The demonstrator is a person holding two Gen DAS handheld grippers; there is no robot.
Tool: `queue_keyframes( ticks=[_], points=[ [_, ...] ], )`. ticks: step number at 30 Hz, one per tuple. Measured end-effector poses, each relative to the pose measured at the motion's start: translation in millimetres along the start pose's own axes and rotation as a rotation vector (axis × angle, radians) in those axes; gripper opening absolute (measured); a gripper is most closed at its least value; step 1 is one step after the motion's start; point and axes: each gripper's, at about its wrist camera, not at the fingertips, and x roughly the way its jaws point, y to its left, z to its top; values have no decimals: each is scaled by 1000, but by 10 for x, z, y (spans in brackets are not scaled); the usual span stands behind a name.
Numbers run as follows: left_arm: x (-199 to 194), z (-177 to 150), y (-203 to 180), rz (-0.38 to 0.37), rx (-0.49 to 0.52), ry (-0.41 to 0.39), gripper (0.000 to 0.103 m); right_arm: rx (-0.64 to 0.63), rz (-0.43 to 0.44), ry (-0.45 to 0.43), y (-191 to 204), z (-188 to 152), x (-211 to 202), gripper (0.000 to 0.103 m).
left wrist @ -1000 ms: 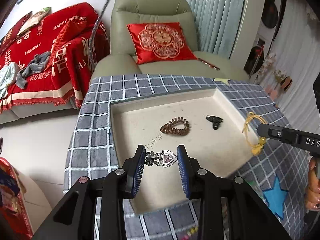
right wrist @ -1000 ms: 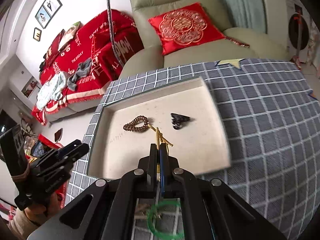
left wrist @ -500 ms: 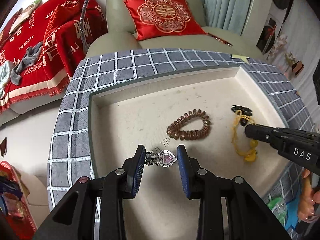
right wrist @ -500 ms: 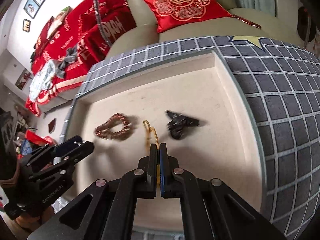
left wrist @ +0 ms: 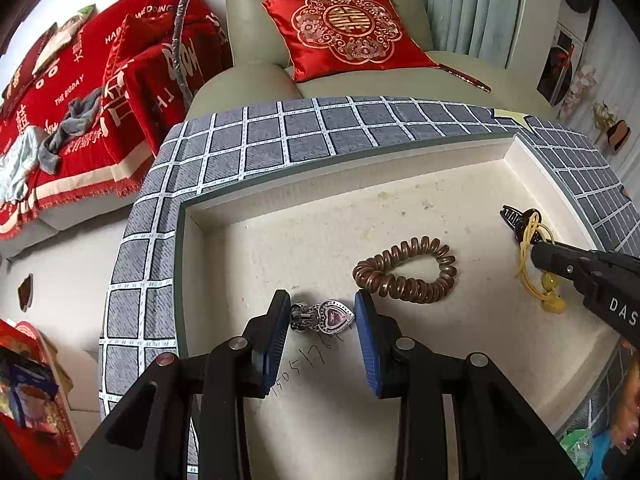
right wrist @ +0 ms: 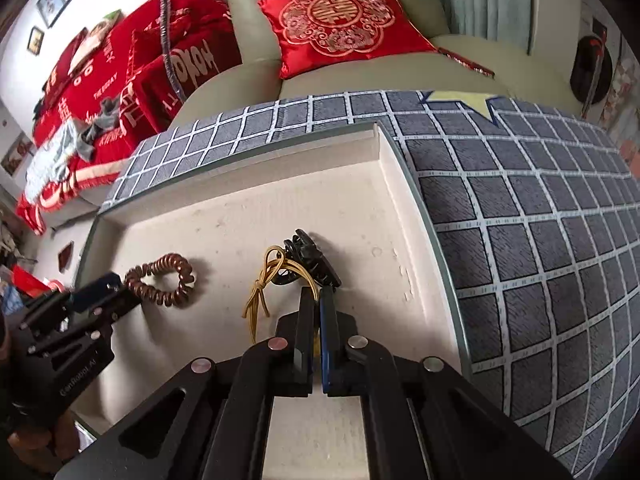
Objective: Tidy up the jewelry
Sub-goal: 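Carry the yellow bracelet into the tray and open the right tool while the left tool carries the heart pendant, then lower the silver heart pendant into the tray and open the left tool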
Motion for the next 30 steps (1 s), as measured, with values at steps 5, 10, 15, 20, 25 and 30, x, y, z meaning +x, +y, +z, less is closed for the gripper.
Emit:
queue_keyframes(
  ticks=[5, 10, 15, 20, 25, 30],
  points=[
    [-10, -14, 6, 4, -8, -9, 48, -27, -23, 8, 67, 8, -5, 16],
    [-26, -30, 3, 6, -6, -7, 49, -51, -37, -9, 120, -1, -50, 51],
    [-36, -48, 23, -15, -33, -9, 49, -28, 0, -55, 134, 2, -231, 51],
    [-53, -55, 19, -17, -26, -16, 64, -25, 16, -74, 163, -6, -378, 52],
    [-195, -47, 17, 6, -24, -80, 100, -15, 13, -87, 151, -27, -481, 52],
    [-279, -36, 24, -9, -29, -95, 100, -20, 3, -88, 146, -39, -537, 52]
  ],
)
